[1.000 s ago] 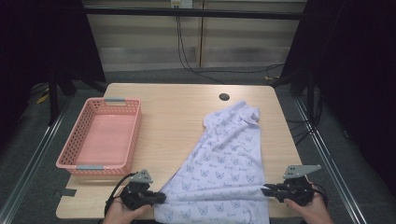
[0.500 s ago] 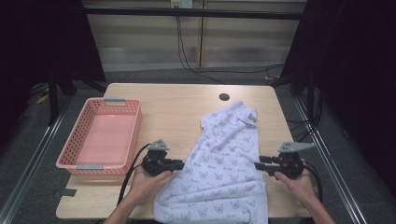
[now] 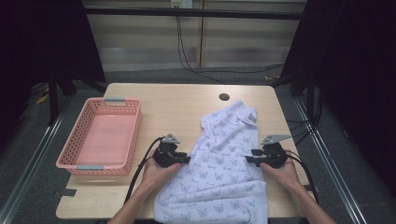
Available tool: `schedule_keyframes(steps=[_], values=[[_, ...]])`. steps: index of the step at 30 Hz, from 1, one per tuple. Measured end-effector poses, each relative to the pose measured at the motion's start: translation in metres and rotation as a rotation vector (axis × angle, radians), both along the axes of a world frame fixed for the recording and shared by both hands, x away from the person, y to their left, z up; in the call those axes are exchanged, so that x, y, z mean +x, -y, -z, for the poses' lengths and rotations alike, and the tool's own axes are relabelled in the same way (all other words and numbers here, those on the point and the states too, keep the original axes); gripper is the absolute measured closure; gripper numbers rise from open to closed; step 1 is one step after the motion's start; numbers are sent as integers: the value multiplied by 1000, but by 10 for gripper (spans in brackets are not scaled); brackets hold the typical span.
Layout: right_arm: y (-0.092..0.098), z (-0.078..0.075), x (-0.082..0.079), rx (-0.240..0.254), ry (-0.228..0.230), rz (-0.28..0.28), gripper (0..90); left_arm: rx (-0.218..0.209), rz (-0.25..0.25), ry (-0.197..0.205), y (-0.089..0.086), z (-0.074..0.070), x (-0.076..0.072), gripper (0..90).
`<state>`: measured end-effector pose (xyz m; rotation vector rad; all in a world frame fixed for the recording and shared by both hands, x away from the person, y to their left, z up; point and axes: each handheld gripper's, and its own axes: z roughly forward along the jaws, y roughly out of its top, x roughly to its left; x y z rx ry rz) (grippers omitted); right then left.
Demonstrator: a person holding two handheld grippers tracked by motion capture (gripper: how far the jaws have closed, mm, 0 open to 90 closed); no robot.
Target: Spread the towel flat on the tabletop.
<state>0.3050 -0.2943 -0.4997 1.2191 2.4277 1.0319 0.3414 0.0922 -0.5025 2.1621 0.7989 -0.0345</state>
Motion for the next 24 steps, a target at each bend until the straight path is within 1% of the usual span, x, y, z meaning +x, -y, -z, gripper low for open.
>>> schedule_keyframes(steps=[1,2,3,4,5,6,7,8,9,10,11,12,13,15,16,17,18,19,20,21,22,23,24], values=[[1,0,-1,1,-3,-4,759,2,9,-6,1,-1,-2,864],[2,0,-3,30,-27,-9,812,12,17,-5,1,-2,-4,877],[3,0,-6,40,-37,-24,830,21,36,-7,1,-3,-6,881],[2,0,-11,36,-41,-34,838,31,41,-3,-1,-5,-11,882],[1,-1,-15,30,-50,-48,843,32,45,-9,-4,-6,-15,884],[0,-2,-19,34,-55,-61,845,26,56,-24,-9,-6,-20,884],[-1,-2,-23,29,-55,-78,846,20,62,-29,-14,-7,-27,884],[-2,-2,-28,35,-65,-93,846,21,73,-31,-18,-8,-33,884],[-3,-2,-31,41,-67,-104,846,18,82,-43,-25,-10,-43,884],[-6,-4,-42,34,-79,-130,846,4,85,-43,-31,-11,-52,885],[-6,-4,-42,34,-79,-130,846,-3,93,-52,-36,-13,-58,885],[-7,-4,-45,33,-83,-138,845,-26,90,-58,-43,-16,-69,884],[-10,-5,-51,38,-100,-159,844,-37,105,-63,-49,-19,-78,884],[-15,-5,-60,46,-116,-204,844,-54,121,-63,-58,-23,-101,884],[-18,-6,-66,41,-128,-223,843,-56,130,-72,-61,-22,-108,884],[-20,-6,-70,36,-125,-233,843,-58,140,-85,-63,-22,-116,884],[-23,-7,-74,36,-129,-256,843,-59,142,-87,-66,-22,-125,884],[-28,-8,-85,30,-140,-278,842,-56,149,-94,-68,-22,-132,882],[-28,-8,-85,30,-140,-278,842,-58,157,-100,-69,-22,-136,882],[-29,-8,-88,31,-143,-294,841,-60,154,-86,-72,-23,-140,880],[-31,-9,-92,34,-157,-309,825,-68,144,-85,-73,-25,-140,867],[-31,-11,-95,30,-148,-307,790,-80,127,-81,-73,-27,-137,840],[-30,-12,-95,40,-138,-293,737,-98,112,-72,-73,-28,-131,790]])
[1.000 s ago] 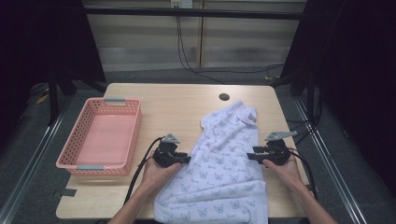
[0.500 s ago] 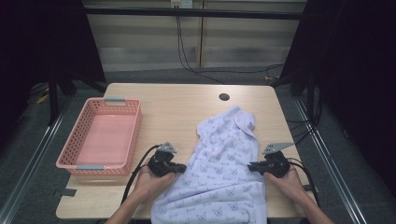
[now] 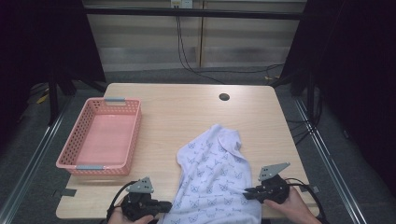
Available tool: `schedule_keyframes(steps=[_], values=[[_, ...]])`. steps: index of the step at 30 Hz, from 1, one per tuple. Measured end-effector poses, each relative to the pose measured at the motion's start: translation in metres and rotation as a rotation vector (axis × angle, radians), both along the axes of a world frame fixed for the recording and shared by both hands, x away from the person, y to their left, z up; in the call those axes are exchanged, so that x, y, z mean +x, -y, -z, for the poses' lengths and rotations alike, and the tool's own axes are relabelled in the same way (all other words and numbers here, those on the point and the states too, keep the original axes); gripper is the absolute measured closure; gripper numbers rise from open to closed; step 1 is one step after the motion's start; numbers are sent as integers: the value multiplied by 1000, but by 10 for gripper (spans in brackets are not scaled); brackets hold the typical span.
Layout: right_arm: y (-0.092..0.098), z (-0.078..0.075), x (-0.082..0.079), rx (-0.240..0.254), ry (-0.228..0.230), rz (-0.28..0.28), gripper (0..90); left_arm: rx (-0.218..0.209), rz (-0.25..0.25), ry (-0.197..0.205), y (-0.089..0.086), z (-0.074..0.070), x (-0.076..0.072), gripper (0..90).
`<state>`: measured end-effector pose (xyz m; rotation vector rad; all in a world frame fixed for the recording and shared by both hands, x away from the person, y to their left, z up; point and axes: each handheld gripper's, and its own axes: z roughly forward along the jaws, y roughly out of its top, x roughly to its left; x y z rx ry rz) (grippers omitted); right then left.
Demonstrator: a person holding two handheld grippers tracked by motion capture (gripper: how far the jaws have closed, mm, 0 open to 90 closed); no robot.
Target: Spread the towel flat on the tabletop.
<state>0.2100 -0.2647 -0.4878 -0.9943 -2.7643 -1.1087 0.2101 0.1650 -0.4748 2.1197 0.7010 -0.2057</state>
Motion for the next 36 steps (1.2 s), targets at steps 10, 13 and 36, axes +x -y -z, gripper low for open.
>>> schedule_keyframes(steps=[10,13,36], values=[[21,-24,4,92,173,178,599,10,-71,72,47,7,75,744],[26,-25,0,95,195,216,586,-8,-85,78,61,11,91,687],[-69,-9,137,60,146,211,527,69,-46,82,50,24,78,641]])
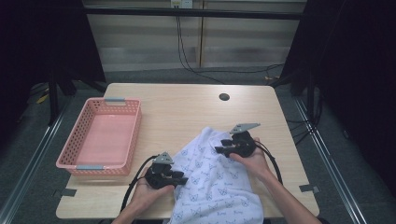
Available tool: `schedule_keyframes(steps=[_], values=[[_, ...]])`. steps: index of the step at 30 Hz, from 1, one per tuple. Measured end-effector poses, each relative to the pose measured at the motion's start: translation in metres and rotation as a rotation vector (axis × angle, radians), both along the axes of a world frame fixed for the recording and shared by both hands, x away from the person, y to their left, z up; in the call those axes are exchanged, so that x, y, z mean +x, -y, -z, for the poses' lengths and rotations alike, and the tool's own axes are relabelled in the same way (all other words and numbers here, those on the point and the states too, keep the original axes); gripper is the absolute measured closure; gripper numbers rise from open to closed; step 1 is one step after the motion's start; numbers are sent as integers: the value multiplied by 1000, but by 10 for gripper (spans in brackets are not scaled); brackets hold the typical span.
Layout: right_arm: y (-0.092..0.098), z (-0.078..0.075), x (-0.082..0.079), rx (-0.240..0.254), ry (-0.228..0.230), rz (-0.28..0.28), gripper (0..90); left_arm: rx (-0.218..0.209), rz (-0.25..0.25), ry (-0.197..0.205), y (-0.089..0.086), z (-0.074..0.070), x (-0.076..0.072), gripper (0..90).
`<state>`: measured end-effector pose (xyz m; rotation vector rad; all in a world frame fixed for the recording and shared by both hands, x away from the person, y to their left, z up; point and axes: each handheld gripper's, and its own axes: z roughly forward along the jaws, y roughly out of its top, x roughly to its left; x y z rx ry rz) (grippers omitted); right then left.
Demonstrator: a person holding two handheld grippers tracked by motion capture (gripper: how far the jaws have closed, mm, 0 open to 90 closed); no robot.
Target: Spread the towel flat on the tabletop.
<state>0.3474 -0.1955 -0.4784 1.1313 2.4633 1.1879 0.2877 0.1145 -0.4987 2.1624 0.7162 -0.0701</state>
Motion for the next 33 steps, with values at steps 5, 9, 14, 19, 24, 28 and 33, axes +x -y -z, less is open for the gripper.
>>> schedule_keyframes(steps=[5,9,14,19,24,28,33], values=[[-16,17,22,-70,-28,-3,471,-36,-122,32,-8,-11,27,631],[-22,22,16,-155,38,0,553,-12,-190,36,-10,-3,39,624],[-5,15,9,-98,38,41,848,-16,-197,47,-15,-2,40,600],[46,-15,0,25,72,130,853,32,-194,63,-12,2,38,614],[110,-32,-12,58,110,261,853,67,-174,82,-12,1,34,620],[140,-17,-28,50,77,309,852,46,-146,50,-10,0,33,629],[143,-3,-33,79,49,285,849,-24,-196,43,-3,-1,52,591]])
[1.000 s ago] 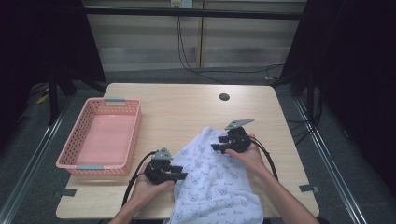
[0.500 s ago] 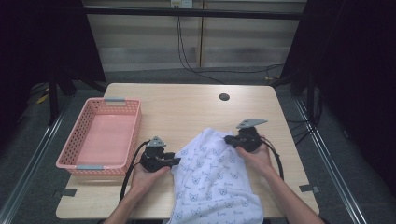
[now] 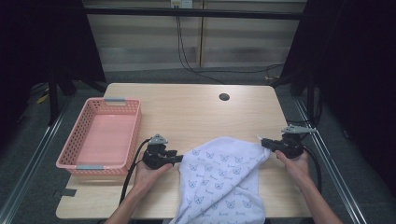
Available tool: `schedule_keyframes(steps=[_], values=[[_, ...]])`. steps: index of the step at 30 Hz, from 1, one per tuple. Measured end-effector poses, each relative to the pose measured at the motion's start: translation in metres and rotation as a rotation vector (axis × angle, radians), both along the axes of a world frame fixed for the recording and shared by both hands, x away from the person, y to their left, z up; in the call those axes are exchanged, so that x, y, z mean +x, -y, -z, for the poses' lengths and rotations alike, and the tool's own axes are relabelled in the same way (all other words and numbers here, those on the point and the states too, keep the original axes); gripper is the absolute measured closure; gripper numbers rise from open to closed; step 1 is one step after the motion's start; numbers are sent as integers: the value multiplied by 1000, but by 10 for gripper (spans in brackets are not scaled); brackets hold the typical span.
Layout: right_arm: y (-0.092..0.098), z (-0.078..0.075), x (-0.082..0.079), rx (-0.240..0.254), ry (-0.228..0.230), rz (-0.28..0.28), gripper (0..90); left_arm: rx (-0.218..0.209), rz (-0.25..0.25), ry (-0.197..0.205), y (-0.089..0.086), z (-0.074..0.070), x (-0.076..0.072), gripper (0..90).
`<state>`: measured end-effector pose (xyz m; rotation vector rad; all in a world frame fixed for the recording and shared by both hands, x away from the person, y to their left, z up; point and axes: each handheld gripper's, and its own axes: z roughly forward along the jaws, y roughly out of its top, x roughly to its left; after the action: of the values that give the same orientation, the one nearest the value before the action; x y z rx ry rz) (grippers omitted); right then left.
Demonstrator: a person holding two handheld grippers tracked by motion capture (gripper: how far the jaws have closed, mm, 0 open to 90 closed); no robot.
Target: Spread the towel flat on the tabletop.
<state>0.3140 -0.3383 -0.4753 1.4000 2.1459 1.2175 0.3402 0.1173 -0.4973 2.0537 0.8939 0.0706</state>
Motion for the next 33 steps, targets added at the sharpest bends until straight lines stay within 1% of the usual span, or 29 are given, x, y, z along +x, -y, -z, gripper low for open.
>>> schedule_keyframes(steps=[1,3,4,5,7,8,9,10,12,13,14,15,16,17,18,19,21,22,23,24,25,26,27,28,29,30,31,32,33], values=[[-1,0,0,4,4,-3,848,-9,-5,8,4,1,2,582],[-1,-2,2,28,9,-11,846,7,1,1,9,2,5,571],[-1,-2,2,36,9,-12,844,49,29,-6,21,6,7,580],[-1,-1,3,36,9,-13,843,57,46,7,26,8,6,649],[-2,0,3,28,8,-18,842,60,72,-14,31,6,4,813],[-2,0,2,27,8,-20,843,63,69,15,31,4,1,859],[-2,-1,2,31,7,-24,843,63,69,15,31,4,1,866],[-2,-1,1,34,12,-24,843,8,68,33,29,-4,-2,868],[-2,-2,0,42,12,-22,843,-46,65,70,28,-18,-7,868],[-2,-2,0,42,12,-22,843,-46,65,70,28,-18,-7,868],[-3,-3,-1,42,17,-25,843,-84,102,101,31,-31,-15,868],[-3,-3,-1,46,16,-26,843,-86,118,130,36,-37,-21,868],[-4,-3,-2,47,20,-30,842,-107,158,152,44,-44,-29,868],[-4,-3,-2,47,20,-30,842,-107,158,152,44,-44,-29,867],[-6,-3,-3,50,20,-34,842,-115,186,157,49,-47,-34,867],[-7,-3,-4,51,18,-39,841,-126,240,164,59,-51,-42,867],[-9,-4,-7,47,18,-49,839,-122,317,144,74,-49,-55,863],[-10,-4,-8,44,16,-51,839,-90,358,136,84,-43,-63,862],[-9,-4,-11,40,20,-54,838,-47,421,96,98,-30,-72,849],[-9,-4,-11,40,20,-54,838,-47,421,96,98,-30,-72,831],[-9,-4,-12,38,17,-58,838,-27,447,58,104,-20,-76,831],[-8,-3,-15,36,11,-57,837,-17,455,33,107,-14,-78,738],[-8,-3,-15,36,11,-57,837,-5,467,4,109,-9,-78,738],[-8,-1,-18,33,6,-60,837,-13,450,-15,105,-9,-75,632],[-8,-1,-18,28,5,-62,836,-34,441,-13,101,-11,-72,614],[-8,-1,-18,27,6,-64,836,-34,441,-13,101,-11,-72,599],[-8,-1,-18,27,6,-64,836,-48,417,-6,97,-14,-70,599],[-8,0,-18,28,5,-64,836,-86,384,-11,91,-17,-64,597],[-8,-1,-18,30,2,-63,836,-103,365,-16,88,-19,-59,604]])
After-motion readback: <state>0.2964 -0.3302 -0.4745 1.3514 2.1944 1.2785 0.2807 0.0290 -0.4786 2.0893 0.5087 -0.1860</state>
